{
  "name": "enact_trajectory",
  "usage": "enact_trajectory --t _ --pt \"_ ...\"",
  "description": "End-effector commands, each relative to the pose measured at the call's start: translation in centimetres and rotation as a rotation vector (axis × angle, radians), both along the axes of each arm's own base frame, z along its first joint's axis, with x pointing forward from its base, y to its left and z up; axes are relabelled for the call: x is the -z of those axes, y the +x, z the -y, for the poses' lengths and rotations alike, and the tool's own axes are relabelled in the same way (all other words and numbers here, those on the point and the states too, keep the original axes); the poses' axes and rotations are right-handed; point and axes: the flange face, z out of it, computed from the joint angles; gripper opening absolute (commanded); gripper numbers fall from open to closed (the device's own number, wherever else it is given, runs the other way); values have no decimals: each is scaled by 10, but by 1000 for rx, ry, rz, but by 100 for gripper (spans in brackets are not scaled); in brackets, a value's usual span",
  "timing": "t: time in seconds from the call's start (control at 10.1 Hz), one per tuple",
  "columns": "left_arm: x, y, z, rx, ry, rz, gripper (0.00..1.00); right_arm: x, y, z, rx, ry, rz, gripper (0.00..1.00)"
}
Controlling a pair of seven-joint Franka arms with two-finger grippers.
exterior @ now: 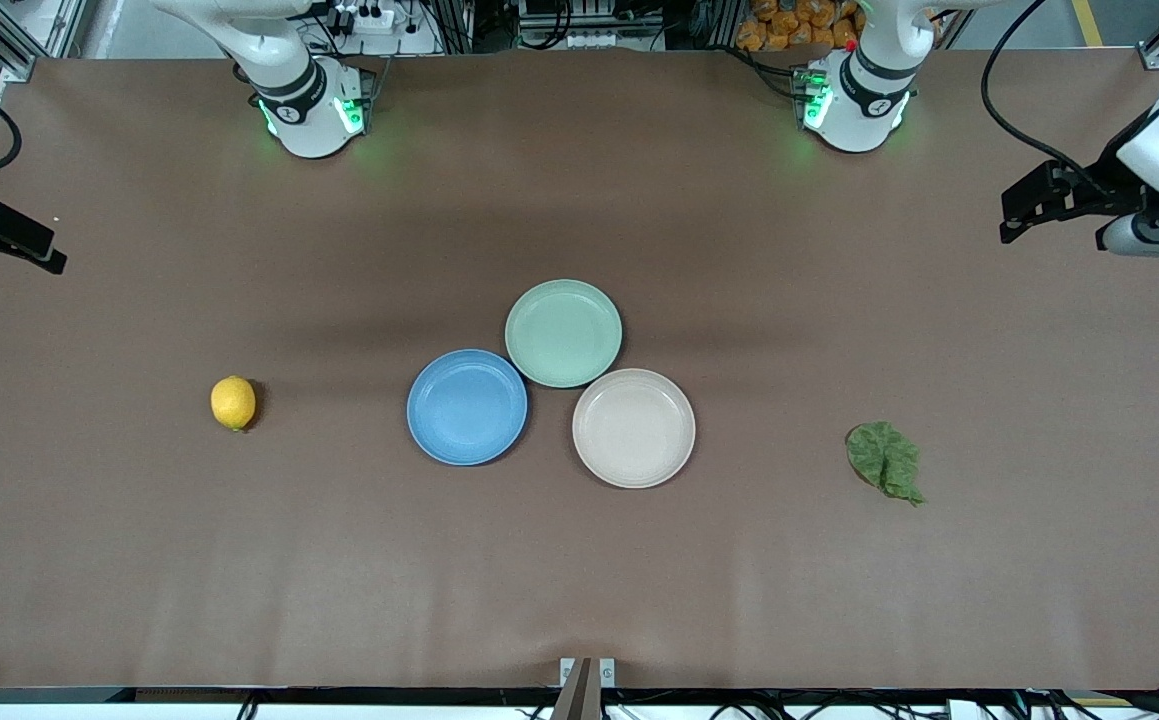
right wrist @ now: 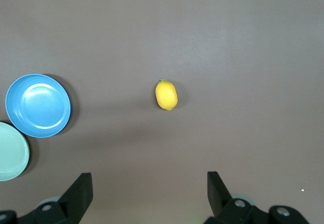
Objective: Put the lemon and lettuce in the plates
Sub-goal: 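Move the right gripper toward the lemon while the left gripper approaches the lettuce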
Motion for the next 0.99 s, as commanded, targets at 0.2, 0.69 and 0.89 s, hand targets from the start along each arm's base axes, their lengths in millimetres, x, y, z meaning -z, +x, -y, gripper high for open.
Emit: enact_trajectory --t 0.2,0.69,0.89 --pt "46 41 -5 -5 -18 -13 100 97 16 2 14 -12 -21 100" --pt "162 107 4 -185 -23 -23 100 223 47 0 -1 -8 -151 100" --pt "217 126 13 -293 -22 -38 100 266 58 1 -22 -9 -163 100"
